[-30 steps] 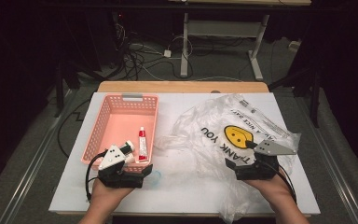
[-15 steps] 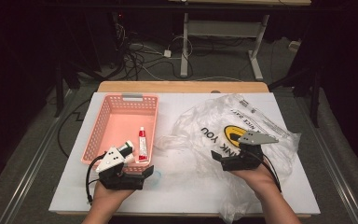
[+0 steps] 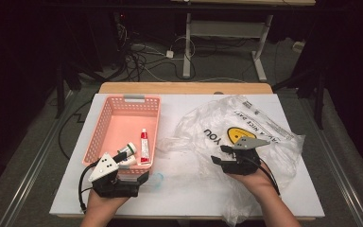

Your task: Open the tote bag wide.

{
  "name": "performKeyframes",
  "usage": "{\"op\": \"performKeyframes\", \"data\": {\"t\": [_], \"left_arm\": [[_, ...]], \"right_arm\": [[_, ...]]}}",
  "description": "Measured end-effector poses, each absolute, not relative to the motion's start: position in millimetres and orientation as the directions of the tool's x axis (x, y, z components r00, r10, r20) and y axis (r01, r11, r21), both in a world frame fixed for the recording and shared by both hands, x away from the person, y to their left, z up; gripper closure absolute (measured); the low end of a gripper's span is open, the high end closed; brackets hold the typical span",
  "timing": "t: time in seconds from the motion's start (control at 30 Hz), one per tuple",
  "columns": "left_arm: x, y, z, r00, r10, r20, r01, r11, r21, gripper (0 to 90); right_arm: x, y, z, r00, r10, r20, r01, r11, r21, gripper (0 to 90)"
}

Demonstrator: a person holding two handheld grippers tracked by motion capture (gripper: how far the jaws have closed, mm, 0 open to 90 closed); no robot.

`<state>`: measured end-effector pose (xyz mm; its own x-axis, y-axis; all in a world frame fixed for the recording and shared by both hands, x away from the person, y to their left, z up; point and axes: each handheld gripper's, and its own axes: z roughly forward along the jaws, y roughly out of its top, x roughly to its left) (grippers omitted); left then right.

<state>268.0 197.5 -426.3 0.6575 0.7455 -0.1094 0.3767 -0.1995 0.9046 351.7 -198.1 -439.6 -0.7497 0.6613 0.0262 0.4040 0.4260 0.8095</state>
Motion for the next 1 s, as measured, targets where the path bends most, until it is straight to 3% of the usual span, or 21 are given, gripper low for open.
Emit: {"op": "performKeyframes", "data": {"t": [0.07,0.23,0.43,1.0], "left_arm": [[269,196,-427,0.659,0.744,-0.108,0.379,-0.204,0.903,0.0],[268,197,-428,0.660,0.744,-0.108,0.384,-0.210,0.899,0.0],[267,200,-428,0.651,0.751,-0.108,0.384,-0.204,0.900,0.0],[273,194,-429,0.664,0.740,-0.104,0.386,-0.220,0.896,0.0]], "right_arm": [[351,-195,-445,-0.759,0.650,0.030,0.414,0.447,0.793,41.4],[349,-186,-456,-0.776,0.630,0.025,0.433,0.504,0.747,25.1],[349,-180,-461,-0.798,0.602,-0.028,0.408,0.574,0.709,21.3],[355,-186,-474,-0.794,0.608,-0.003,0.440,0.578,0.688,50.7]]}}
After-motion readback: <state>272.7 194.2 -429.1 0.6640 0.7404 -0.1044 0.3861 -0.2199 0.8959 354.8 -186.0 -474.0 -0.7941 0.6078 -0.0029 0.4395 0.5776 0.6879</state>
